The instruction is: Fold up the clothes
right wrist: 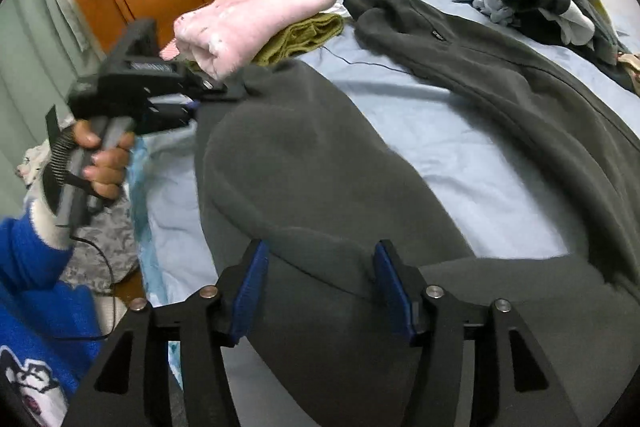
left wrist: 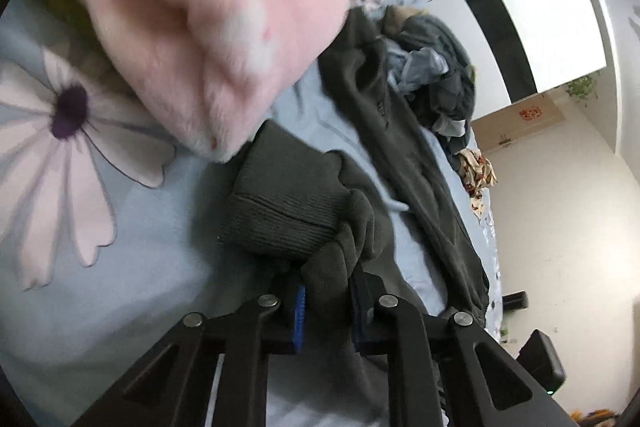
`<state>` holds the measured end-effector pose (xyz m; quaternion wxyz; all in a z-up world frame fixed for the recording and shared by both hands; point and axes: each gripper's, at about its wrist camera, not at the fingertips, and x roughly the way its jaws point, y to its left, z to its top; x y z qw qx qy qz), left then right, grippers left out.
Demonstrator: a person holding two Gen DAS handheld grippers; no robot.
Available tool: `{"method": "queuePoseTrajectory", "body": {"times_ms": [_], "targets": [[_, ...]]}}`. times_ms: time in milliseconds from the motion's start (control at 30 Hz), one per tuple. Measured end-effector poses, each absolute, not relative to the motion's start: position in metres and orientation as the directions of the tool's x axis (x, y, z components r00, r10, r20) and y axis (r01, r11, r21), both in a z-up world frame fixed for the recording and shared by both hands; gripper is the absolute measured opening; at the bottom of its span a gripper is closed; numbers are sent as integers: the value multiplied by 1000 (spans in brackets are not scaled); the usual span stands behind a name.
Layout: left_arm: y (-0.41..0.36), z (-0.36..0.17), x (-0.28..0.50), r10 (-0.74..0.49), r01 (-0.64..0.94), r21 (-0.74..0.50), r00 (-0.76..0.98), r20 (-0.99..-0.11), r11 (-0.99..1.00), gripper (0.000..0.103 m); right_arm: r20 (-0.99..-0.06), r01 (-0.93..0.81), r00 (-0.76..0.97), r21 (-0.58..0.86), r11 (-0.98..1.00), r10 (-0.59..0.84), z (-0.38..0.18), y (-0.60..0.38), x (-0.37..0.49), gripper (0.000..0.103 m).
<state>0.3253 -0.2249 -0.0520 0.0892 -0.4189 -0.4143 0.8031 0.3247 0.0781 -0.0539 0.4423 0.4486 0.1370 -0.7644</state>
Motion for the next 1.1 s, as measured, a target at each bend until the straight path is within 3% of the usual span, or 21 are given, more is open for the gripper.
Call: {"method": "queuePoseTrajectory", "body": {"times_ms": [33, 133, 267, 367, 433, 667, 767, 867, 933, 1000, 1100], "targets": [[-226, -43, 330, 486, 187, -738, -645, -590, -648, 17, -810, 796, -217, 177, -579, -545, -54, 80, 330, 3], [-218, -12, 347, 488, 131, -730, -663, -567, -671, 17, -792, 798, -229, 180, -575, -565, -46, 90, 344, 2], [-211, 31, 374, 474, 65, -688, -678, -562, -723, 17, -698, 794, -290, 207, -572, -655, -5, 120, 357, 2], [-203, 53, 368, 427, 33, -641, -719, -548, -767, 28, -637, 763, -394, 174, -622, -662, 28, 136, 342, 2], [-197, 57, 350, 386, 14, -606, -759, -524, -795, 46, -621, 722, -464, 149, -676, -632, 42, 141, 321, 2], [-202, -17, 253, 413, 149, -634, -642, -646, -759, 51, -742, 373, -555, 181, -910, -376, 3, 153, 196, 0], [-210, -27, 261, 419, 129, -636, -651, -633, -760, 54, -738, 333, -547, 241, -912, -395, -8, 166, 184, 0], [-217, -31, 265, 407, 116, -622, -662, -629, -774, 51, -705, 358, -550, 285, -889, -447, 1, 172, 197, 0], [-219, -33, 261, 408, 144, -640, -661, -630, -755, 27, -684, 401, -564, 263, -878, -463, 16, 172, 217, 0], [-218, -27, 266, 411, 158, -657, -666, -622, -738, 21, -680, 433, -586, 198, -879, -442, 26, 173, 232, 0], [-218, -9, 289, 416, 147, -671, -684, -600, -726, 19, -669, 442, -619, 136, -887, -411, 39, 185, 256, 0]]}}
